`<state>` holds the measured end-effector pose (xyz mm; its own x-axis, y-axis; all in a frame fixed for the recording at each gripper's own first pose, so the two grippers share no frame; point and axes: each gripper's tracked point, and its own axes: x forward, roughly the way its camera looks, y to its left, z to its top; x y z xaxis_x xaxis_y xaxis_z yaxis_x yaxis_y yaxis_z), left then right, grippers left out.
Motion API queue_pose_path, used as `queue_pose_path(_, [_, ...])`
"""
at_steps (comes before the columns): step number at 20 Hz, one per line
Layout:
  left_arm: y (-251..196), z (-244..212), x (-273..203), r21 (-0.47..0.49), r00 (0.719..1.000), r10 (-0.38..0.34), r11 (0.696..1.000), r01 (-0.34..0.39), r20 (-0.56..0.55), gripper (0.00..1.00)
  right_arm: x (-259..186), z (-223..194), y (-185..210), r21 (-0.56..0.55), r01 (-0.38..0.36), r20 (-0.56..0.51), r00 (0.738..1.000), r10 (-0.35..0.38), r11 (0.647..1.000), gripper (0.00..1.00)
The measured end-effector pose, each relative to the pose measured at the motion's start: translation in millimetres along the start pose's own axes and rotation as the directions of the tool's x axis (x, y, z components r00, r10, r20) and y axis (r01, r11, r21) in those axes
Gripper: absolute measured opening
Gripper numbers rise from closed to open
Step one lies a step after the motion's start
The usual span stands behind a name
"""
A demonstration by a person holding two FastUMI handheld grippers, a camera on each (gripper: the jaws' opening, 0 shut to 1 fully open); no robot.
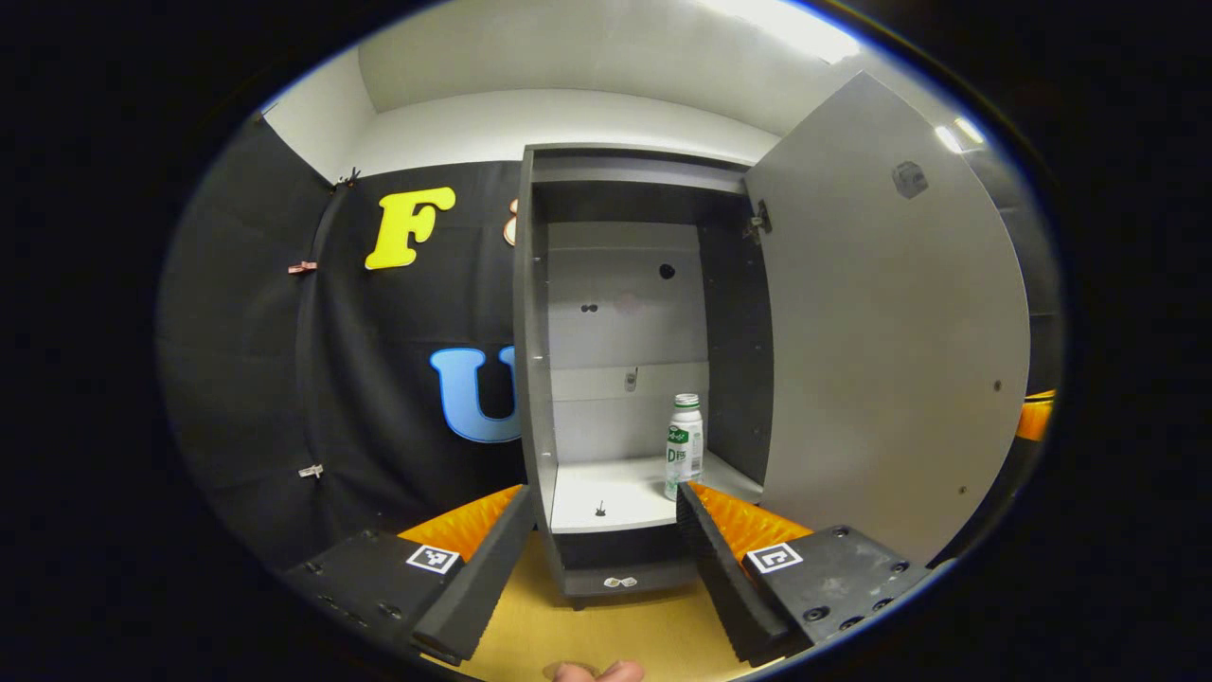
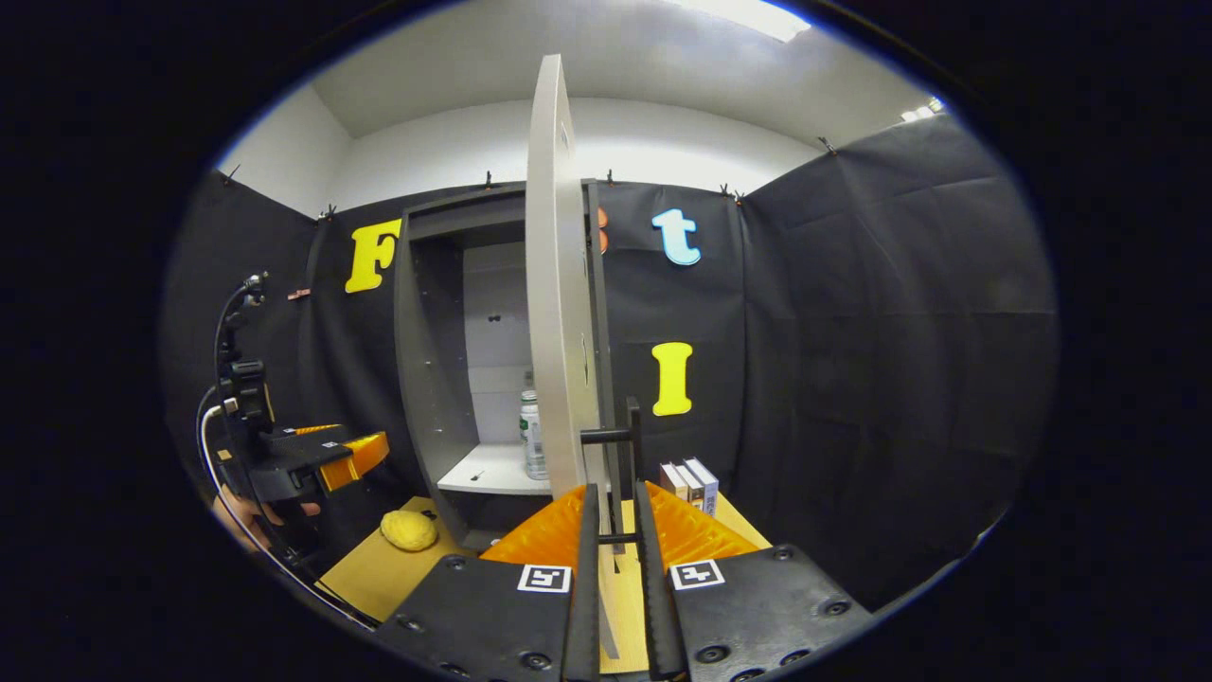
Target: Open the cabinet door with the right hand, grasp the bottle in the cabinet with the left hand and place it on the coaster, then close the cabinet door with the right hand.
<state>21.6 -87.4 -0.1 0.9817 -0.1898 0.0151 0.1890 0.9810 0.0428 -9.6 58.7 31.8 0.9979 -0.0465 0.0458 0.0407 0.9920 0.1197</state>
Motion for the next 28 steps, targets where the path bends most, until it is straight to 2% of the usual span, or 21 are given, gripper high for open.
queue_pose_path(6, [-24,4,19,-0.007,0.998,-0.060,0.998,0.060,0.012,0.94,2,-7,33,-0.014,-0.053,0.000,0.999,0.053,0.998,0.25])
queue_pose_path(7, [-26,4,21,-0.005,0.998,-0.067,0.998,0.067,0.013,0.94,3,-8,38,-0.012,-0.062,-0.003,0.998,0.062,0.998,0.27])
queue_pose_path(8, [-28,5,25,-0.001,0.997,-0.074,0.997,0.074,0.017,0.94,4,-10,44,-0.009,-0.068,-0.009,0.998,0.068,0.998,0.33])
queue_pose_path(10, [-33,6,36,0.003,0.995,-0.096,0.995,0.096,0.023,0.92,8,-14,52,-0.010,-0.075,-0.012,0.997,0.075,0.997,0.36])
queue_pose_path(12, [-43,7,49,-0.004,0.992,-0.120,0.993,0.121,0.030,0.94,11,-17,65,0.000,-0.096,-0.011,0.995,0.096,0.995,0.42])
queue_pose_path(13, [-46,6,57,-0.011,0.991,-0.130,0.991,0.130,0.031,0.94,11,-18,69,0.006,-0.100,-0.011,0.995,0.100,0.995,0.58])
queue_pose_path(14, [-49,5,66,-0.020,0.990,-0.134,0.991,0.135,0.029,0.95,12,-20,73,0.009,-0.099,-0.007,0.995,0.099,0.995,0.77])
queue_pose_path(16, [-53,0,88,-0.040,0.991,-0.136,0.990,0.136,0.017,0.94,13,-24,82,0.023,-0.100,-0.008,0.995,0.100,0.995,0.82])
queue_pose_path(19, [-65,-6,124,-0.053,0.991,-0.136,0.989,0.136,0.011,0.95,10,-25,95,0.052,-0.105,0.009,0.994,0.105,0.993,0.99])
queue_pose_path(25, [-87,-18,201,-0.074,0.992,-0.126,0.989,0.127,0.012,0.94,37,-19,106,0.065,-0.138,0.029,0.990,0.136,0.988,0.98])
queue_pose_path(26, [-92,-21,213,-0.082,0.992,-0.129,0.988,0.129,0.005,0.94,45,-18,107,0.058,-0.143,0.035,0.989,0.141,0.988,1.00])
queue_pose_path(28, [-97,-31,237,-0.090,0.992,-0.127,0.988,0.125,-0.011,0.95,48,-18,112,0.033,-0.151,0.052,0.987,0.149,0.988,0.98])
